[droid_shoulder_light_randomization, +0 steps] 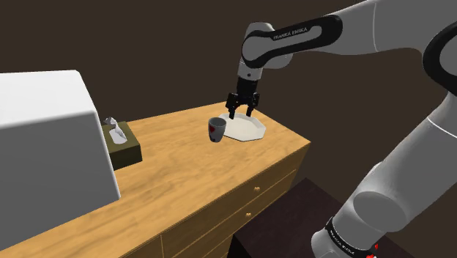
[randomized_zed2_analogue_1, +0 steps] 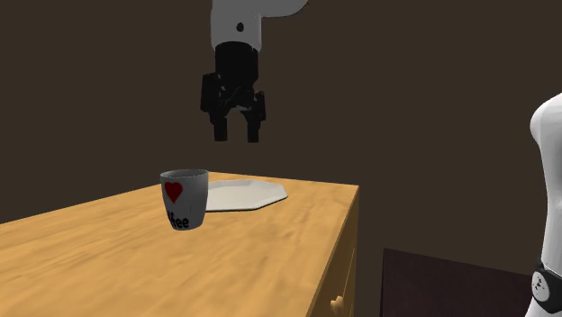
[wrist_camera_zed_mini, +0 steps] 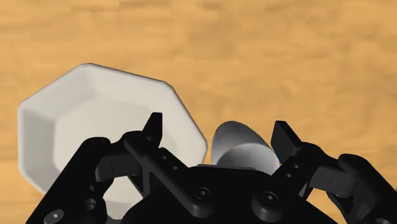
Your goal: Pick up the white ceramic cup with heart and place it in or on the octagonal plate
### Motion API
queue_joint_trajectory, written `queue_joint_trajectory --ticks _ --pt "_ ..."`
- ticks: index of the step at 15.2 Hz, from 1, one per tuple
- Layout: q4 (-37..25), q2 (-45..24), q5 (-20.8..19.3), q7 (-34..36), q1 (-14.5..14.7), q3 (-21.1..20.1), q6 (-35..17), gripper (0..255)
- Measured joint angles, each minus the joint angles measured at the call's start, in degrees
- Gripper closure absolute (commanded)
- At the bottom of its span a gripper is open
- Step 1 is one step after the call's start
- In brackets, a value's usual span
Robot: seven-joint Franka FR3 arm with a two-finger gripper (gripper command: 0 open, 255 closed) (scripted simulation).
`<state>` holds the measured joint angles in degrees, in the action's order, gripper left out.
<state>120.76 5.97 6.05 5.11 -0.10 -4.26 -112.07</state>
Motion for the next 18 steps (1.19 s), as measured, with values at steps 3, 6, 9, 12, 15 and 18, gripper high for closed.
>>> queue_joint_trajectory --ticks 3,6,9,12,15,18 --pt "-3.8 -6.1 0.2 0.8 0.1 -0.1 -2.9 0" --pt "-9.8 -12.8 0.2 1.6 0.1 -0.1 -4.2 0" --pt "-11.1 -15.4 0.2 1.8 0.1 -0.1 -5.6 0" --pt "-10.2 -16.4 0.2 1.8 0.3 -0.2 -7.5 0" --pt "-8.9 -17.2 0.3 1.8 0.4 -0.3 -9.6 0" --pt "-8.6 -17.3 0.3 1.8 0.4 -0.3 -10.1 0"
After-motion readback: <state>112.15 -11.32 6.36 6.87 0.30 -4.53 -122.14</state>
